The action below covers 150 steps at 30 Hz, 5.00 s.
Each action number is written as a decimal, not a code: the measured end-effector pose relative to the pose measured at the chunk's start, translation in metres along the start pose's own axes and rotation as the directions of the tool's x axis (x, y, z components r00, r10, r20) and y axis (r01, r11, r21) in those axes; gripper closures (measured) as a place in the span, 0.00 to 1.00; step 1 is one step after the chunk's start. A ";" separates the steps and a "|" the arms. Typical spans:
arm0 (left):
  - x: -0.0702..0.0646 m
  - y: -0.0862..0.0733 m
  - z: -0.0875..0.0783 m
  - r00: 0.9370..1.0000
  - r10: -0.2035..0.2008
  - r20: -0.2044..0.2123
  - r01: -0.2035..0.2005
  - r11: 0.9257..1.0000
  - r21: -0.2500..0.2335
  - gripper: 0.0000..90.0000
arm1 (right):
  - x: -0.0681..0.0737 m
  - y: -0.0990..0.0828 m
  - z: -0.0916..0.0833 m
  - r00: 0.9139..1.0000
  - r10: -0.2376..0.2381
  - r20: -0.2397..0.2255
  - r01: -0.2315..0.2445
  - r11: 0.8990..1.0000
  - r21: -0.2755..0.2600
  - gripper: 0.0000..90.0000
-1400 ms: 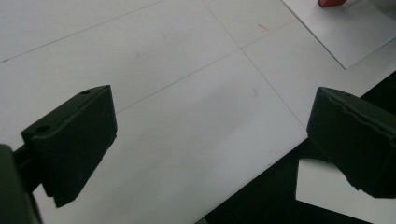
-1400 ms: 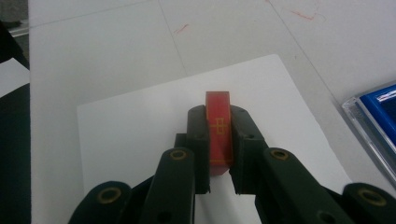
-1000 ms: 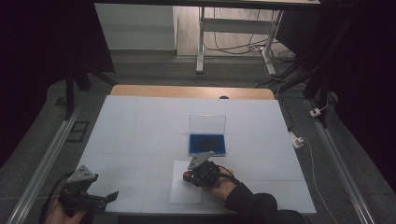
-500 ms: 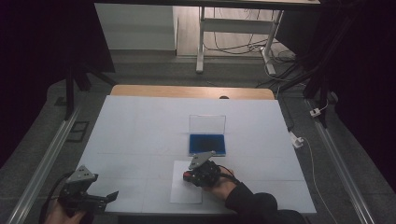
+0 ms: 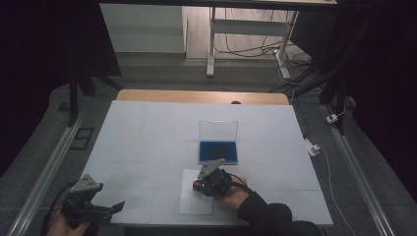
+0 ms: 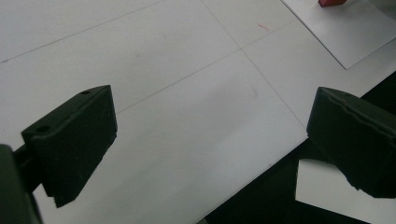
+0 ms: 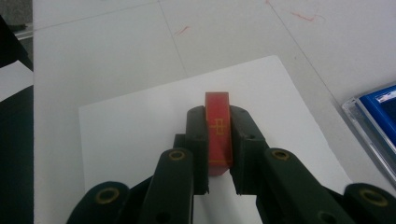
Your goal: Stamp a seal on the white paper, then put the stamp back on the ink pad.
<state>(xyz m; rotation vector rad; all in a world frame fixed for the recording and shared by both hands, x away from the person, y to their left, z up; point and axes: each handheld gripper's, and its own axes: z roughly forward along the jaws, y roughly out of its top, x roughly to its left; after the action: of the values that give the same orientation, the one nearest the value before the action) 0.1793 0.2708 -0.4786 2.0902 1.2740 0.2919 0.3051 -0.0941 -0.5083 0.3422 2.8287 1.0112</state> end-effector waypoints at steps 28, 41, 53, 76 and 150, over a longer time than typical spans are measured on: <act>0.000 0.000 0.000 1.000 -0.001 0.000 0.001 1.000 -0.003 0.02 | -0.010 0.006 -0.036 0.998 0.069 0.004 -0.068 0.992 -0.102 0.88; -0.001 0.000 0.000 1.000 0.001 -0.003 -0.001 1.000 -0.002 0.02 | -0.019 0.005 -0.049 0.992 0.123 0.001 -0.122 0.984 -0.132 0.88; 0.000 0.000 0.000 1.000 -0.001 -0.002 0.001 1.000 -0.003 0.02 | -0.032 0.003 -0.061 0.984 0.173 0.030 -0.166 0.972 -0.164 0.88; -0.001 0.000 0.000 1.000 0.002 -0.003 -0.002 1.000 -0.001 0.02 | -0.054 0.006 -0.068 0.969 0.235 0.069 -0.219 0.958 -0.183 0.88; 0.000 0.000 0.000 1.000 0.005 -0.002 -0.005 1.000 0.000 0.02 | -0.120 -0.003 -0.015 0.932 0.275 0.234 -0.268 0.961 -0.064 0.87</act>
<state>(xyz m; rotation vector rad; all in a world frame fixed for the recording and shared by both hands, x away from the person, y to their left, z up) 0.1787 0.2707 -0.4785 2.0933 1.2702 0.2960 0.4181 -0.1356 -0.4942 0.8142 2.5903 0.9808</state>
